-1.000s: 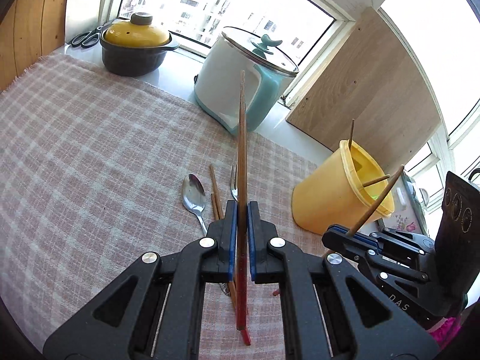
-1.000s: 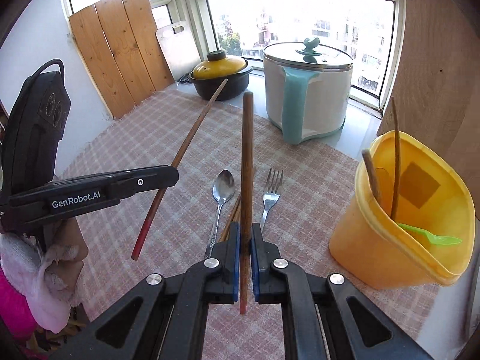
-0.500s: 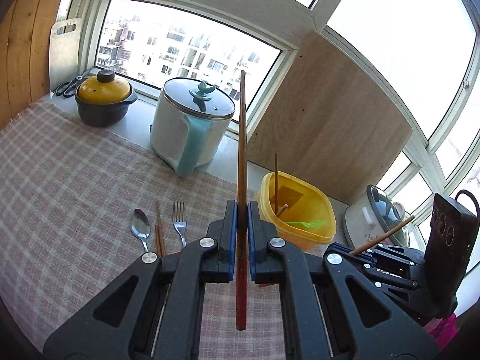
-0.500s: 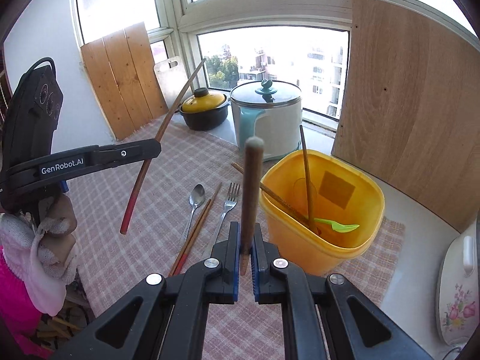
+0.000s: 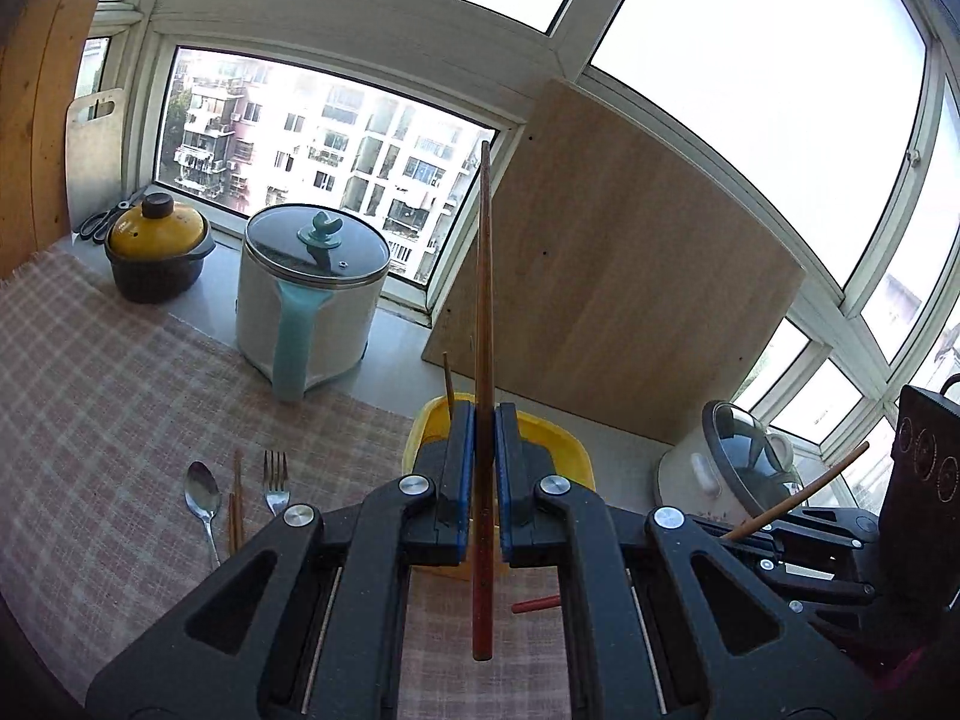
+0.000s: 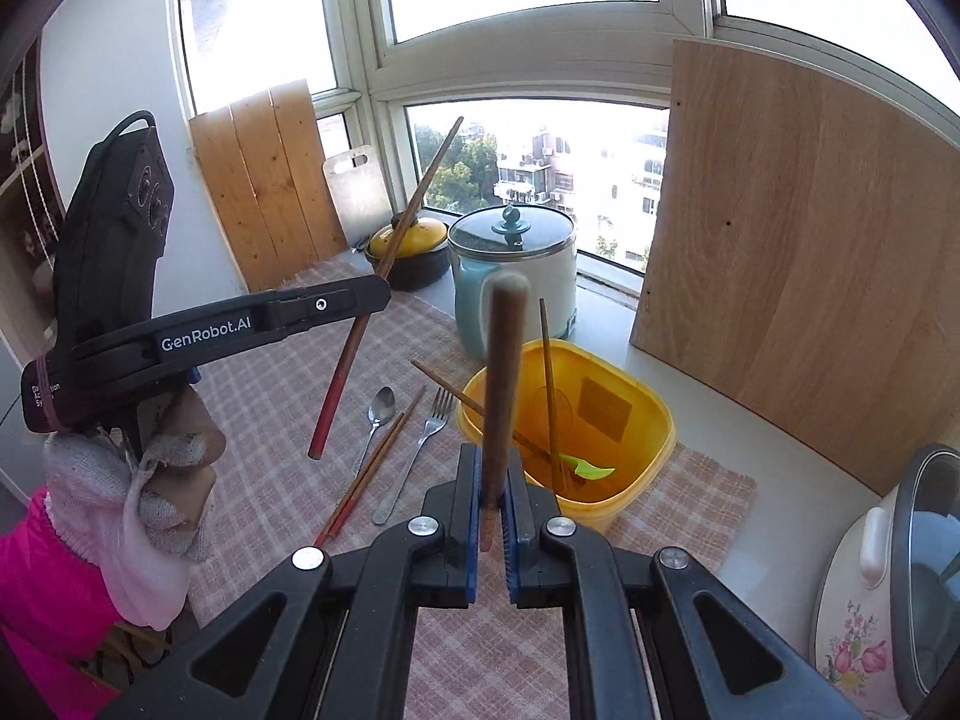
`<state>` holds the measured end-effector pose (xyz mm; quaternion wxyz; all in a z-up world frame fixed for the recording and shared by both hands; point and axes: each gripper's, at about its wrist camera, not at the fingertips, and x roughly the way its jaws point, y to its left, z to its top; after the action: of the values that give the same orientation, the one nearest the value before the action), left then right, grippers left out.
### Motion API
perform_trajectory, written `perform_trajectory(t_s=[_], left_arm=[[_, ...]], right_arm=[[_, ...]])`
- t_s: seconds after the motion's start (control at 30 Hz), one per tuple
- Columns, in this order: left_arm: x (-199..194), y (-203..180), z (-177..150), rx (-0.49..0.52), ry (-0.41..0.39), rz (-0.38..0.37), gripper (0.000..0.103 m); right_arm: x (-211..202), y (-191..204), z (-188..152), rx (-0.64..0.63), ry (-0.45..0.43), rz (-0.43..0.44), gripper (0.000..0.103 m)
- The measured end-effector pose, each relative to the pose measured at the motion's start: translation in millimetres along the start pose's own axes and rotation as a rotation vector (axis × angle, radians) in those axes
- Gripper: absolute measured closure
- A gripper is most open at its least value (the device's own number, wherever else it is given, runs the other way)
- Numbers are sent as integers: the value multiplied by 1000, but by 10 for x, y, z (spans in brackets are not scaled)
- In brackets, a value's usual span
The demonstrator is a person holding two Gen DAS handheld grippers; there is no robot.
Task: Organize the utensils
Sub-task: 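Lower the chopstick into the yellow container with the right tool while the left holds its chopstick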
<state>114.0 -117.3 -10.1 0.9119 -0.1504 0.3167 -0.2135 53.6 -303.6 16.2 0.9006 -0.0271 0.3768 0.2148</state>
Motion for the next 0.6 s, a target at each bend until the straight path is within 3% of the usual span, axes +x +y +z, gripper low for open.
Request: perform_trajectory(t_s=[0.27, 0.6], left_arm=[[405, -330, 71, 38, -15, 22, 99], [752, -390, 36, 36, -8, 70, 99]], right_arm=[[-108, -220, 157, -20, -34, -8, 99], [-131, -465, 292, 39, -78, 7, 99]])
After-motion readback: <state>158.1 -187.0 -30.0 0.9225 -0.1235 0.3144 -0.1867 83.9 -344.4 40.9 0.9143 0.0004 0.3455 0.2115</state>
